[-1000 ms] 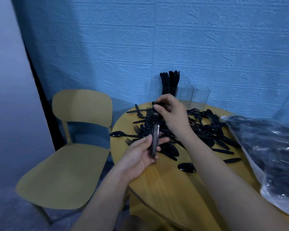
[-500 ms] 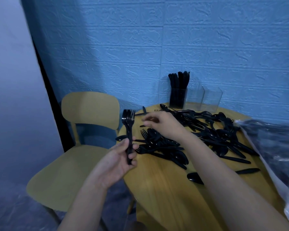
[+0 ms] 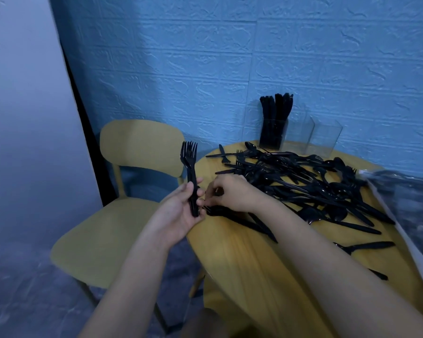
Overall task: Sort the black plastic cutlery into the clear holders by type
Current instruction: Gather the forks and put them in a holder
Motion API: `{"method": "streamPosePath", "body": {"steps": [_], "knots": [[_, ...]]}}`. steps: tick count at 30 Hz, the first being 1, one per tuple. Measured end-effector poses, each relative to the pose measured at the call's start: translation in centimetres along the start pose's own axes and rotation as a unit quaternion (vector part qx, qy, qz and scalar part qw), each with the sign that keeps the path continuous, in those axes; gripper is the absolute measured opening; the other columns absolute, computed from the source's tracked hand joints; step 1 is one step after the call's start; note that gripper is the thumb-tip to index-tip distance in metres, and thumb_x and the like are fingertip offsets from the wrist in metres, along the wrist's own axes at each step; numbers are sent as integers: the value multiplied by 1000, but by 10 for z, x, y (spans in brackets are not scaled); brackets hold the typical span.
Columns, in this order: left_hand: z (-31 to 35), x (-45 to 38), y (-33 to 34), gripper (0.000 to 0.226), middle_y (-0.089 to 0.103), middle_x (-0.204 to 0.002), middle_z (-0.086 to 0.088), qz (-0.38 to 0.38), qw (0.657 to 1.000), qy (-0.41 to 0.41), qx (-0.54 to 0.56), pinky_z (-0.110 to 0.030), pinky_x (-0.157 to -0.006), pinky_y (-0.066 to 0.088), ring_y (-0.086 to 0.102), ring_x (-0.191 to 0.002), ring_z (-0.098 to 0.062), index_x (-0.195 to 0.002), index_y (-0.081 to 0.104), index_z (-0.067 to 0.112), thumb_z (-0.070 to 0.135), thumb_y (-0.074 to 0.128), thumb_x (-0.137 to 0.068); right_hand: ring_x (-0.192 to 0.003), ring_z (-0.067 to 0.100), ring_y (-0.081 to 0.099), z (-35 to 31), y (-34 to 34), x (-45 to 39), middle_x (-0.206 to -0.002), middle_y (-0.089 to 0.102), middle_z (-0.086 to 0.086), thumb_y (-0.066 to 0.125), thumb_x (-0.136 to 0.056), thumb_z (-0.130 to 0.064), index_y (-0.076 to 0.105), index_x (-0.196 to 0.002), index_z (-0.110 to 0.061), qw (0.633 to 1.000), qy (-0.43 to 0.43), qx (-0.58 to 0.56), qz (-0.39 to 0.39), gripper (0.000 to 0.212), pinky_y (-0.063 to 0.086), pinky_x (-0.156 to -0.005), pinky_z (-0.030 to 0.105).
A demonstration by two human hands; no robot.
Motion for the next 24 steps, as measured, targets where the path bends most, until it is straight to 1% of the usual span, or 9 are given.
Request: {"method": "streamPosePath", "body": {"steps": [2,5,7,9,11,14,16,19,24], "knots": [[0,1,-1,19,50,-67,2,5,1000,3,4,-20,-48,41,45,-51,-7,-104,56,14,19,38,-101,-93,10,55,1,-2,-1,-83,60,-15,67,-86,-27,70,-88,-26,1000,-1,-31,-5,4,39,-97,37],[-1,3,-2,19,50,-67,2,14,1000,9,2,-19,-49,41,45,-52,-7,-101,56,14,19,38,-101,-88,11,58,2,-11,2,-88,65,-6,64,-87,-16,68,-86,-21,997,1,-80,6,6,44,-84,23],[-1,3,-2,19,50,-68,2,22,1000,18,-5,-19,-48,41,45,-53,-7,-100,56,14,19,38,-102,-80,9,58,4,-25,3,-83,65,-3,64,-88,-13,66,-87,-13,986,3,-156,65,2,44,-75,18],[-1,3,-1,19,50,-68,2,32,999,28,-10,-18,-48,41,45,-54,-7,-97,56,15,18,38,-102,-75,7,57,11,-44,6,-79,63,-3,65,-88,-12,63,-88,-14,967,17,-215,133,3,43,-71,14],[-2,3,1,19,50,-69,3,39,998,43,-14,-18,-48,43,46,-54,-6,-96,56,16,17,38,-102,-76,8,58,22,-63,9,-78,64,-2,64,-89,-13,64,-92,-18,949,26,-251,190,6,46,-75,16],[-2,1,7,19,54,-70,3,44,997,62,-14,-20,-57,48,53,-60,-7,-100,58,15,16,39,-101,-80,13,61,35,-87,17,-85,67,4,65,-88,-12,66,-87,-23,923,41,-296,244,11,53,-83,34],[-2,-2,14,19,60,-70,3,31,997,69,-10,-24,-64,53,61,-66,-9,-105,58,13,15,39,-101,-77,15,63,36,-95,21,-82,67,4,66,-87,-9,65,-83,-22,903,38,-350,248,14,55,-79,36],[-7,-8,26,20,67,-71,2,13,997,72,-26,-27,-69,57,69,-70,-10,-104,58,11,14,39,-101,-66,13,63,28,-95,22,-71,64,2,64,-87,-3,62,-82,-14,878,7,-425,222,13,58,-67,29],[-15,-11,41,21,68,-79,-5,-25,999,47,-11,-31,-65,60,70,-69,-20,-106,57,8,16,38,-101,-60,5,59,12,-85,17,-75,60,3,64,-86,1,61,-90,-4,912,-10,-353,211,8,54,-60,18]]}}
Point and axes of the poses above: each hand's wrist, its own x-axis away from the middle knuckle, its own y-axis out of the palm, z = x × y, the point moved 7 cm from there along -x, towards the middle knuckle
